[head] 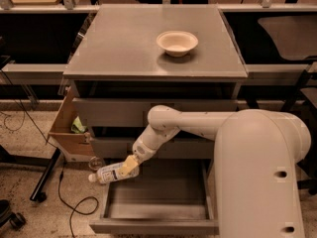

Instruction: Place blue plastic bottle into bottom drawer

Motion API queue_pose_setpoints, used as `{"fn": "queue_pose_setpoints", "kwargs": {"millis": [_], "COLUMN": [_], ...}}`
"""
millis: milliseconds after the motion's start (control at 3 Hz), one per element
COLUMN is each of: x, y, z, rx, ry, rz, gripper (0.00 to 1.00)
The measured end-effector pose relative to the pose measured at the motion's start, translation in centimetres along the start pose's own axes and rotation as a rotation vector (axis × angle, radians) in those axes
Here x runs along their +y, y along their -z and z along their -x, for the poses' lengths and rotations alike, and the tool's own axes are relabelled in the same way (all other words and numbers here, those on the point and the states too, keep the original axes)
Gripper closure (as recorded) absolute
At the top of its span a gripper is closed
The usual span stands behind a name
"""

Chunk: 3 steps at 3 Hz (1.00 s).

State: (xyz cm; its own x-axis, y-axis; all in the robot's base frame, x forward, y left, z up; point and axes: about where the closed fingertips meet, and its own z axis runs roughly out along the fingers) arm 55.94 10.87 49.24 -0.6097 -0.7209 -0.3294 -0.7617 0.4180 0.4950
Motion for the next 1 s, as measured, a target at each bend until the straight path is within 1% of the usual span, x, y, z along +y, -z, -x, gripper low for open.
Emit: {"fn": "queue_pose_setpoints", "kwargs": {"millis": [333,667,1000], "x": [-0.7,-2.6,-4.8], "y": [-1.4,-3.2,-4.7], "z": [-1.1,-4.3,-8.0], "rx": [0.004,-0.015,-0.082], "ry": [-0.010,-0.083,-0.238], "rz": [0.012,0.002,-0.024], "gripper": [1.00,1.00,1.00]}}
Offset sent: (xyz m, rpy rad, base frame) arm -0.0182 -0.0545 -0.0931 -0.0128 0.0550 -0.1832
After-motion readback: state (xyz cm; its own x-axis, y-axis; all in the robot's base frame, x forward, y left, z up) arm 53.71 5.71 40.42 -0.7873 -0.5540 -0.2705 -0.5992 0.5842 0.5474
